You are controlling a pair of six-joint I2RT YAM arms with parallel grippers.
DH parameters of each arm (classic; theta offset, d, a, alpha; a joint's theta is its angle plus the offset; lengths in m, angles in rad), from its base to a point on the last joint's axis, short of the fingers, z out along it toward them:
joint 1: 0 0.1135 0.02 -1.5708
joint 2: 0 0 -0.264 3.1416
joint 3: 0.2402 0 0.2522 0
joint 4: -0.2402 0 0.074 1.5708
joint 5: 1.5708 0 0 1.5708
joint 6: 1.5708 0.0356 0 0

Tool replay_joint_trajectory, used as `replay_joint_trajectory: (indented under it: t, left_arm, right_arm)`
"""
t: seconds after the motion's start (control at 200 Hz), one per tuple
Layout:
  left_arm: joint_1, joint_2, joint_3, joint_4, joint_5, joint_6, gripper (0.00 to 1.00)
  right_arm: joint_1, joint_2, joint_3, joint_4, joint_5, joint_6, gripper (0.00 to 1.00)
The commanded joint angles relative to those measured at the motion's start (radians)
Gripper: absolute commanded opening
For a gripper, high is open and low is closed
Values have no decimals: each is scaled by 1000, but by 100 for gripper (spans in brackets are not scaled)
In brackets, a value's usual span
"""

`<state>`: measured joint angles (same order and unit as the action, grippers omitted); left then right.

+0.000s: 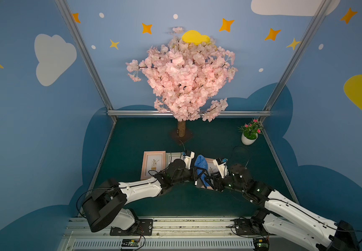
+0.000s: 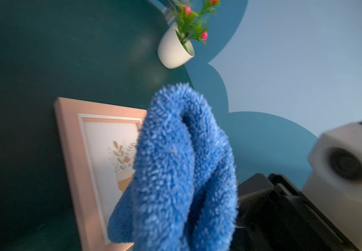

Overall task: Wipe the picture frame with a cloth
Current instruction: Adjust the cleaning item, then wipe the dirt from the picture frame.

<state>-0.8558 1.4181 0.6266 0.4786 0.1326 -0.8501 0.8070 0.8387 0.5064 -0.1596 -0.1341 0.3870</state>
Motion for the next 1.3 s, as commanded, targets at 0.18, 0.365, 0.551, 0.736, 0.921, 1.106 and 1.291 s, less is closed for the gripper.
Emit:
replay_joint_trajectory:
  t: [0.18, 0.365, 0.551, 0.736, 0.921, 1.106, 1.291]
  left_arm:
    - [40, -18, 180, -368, -119, 160, 2]
    - [38, 98, 328, -505, -144, 213, 3]
    - [23, 243, 477, -626, -178, 267, 3]
    - [21, 357, 603, -708, -221, 302, 3]
    - [21, 465, 718, -761, -231, 322, 3]
    - [20, 581, 817, -800, -206, 320, 3]
    - [18, 686, 902, -845, -148, 292, 3]
  right_arm:
    - [-49, 16, 28, -188, 173, 104, 63]
    - [-151, 137, 73, -362, 179, 210, 58]
    - [-195, 235, 65, -381, 122, 240, 58]
    - [-198, 326, 90, -354, 82, 246, 57]
    - [-203, 465, 158, -404, 82, 223, 51]
    - [-206, 617, 233, -437, 85, 182, 34]
    - [-206, 600, 210, -409, 117, 188, 32]
